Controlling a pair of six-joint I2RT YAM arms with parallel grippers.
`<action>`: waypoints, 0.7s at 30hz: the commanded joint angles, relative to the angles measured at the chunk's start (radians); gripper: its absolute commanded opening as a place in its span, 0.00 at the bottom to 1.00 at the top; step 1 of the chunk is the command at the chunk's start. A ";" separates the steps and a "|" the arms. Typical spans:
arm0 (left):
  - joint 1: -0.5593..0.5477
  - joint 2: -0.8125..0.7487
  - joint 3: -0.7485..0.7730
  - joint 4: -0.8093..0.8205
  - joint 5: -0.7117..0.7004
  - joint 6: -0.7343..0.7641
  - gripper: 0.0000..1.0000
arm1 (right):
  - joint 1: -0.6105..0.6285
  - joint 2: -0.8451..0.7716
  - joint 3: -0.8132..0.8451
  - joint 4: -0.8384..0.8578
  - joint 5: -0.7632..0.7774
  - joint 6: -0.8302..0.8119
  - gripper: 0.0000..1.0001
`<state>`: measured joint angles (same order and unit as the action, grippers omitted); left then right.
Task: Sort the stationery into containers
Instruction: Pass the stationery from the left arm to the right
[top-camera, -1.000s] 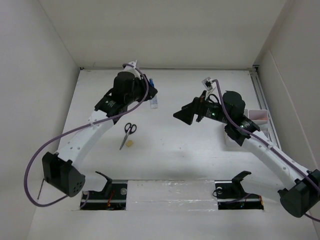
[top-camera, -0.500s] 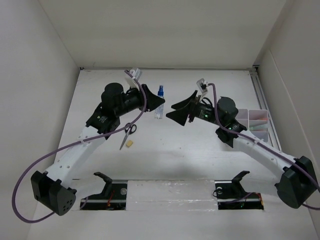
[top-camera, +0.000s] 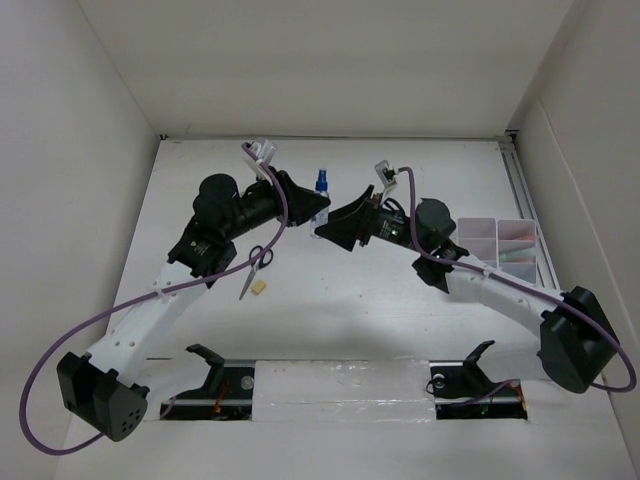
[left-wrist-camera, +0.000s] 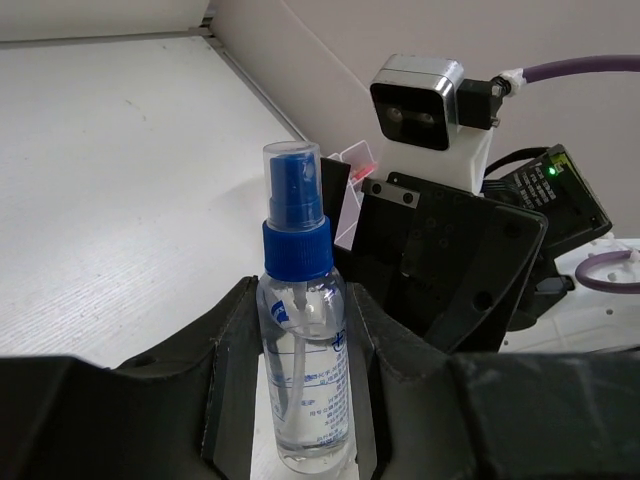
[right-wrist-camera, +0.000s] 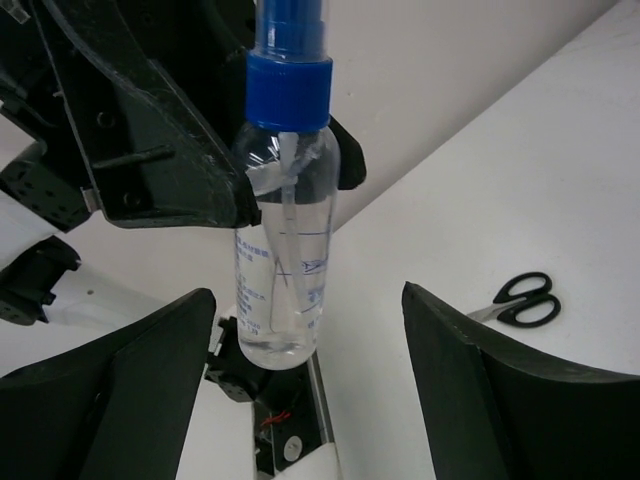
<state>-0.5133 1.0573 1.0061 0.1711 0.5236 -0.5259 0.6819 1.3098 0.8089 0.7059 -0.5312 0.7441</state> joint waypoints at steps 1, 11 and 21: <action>0.002 -0.016 -0.004 0.102 0.033 -0.016 0.00 | 0.011 -0.009 0.044 0.151 0.020 0.037 0.80; 0.002 -0.025 -0.014 0.111 0.033 -0.025 0.00 | 0.011 0.051 0.055 0.210 0.033 0.092 0.61; 0.002 -0.034 -0.049 0.145 0.042 -0.045 0.00 | 0.030 0.078 0.084 0.241 0.020 0.110 0.47</action>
<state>-0.5129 1.0565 0.9592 0.2325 0.5377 -0.5587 0.7021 1.3952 0.8436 0.8543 -0.5053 0.8463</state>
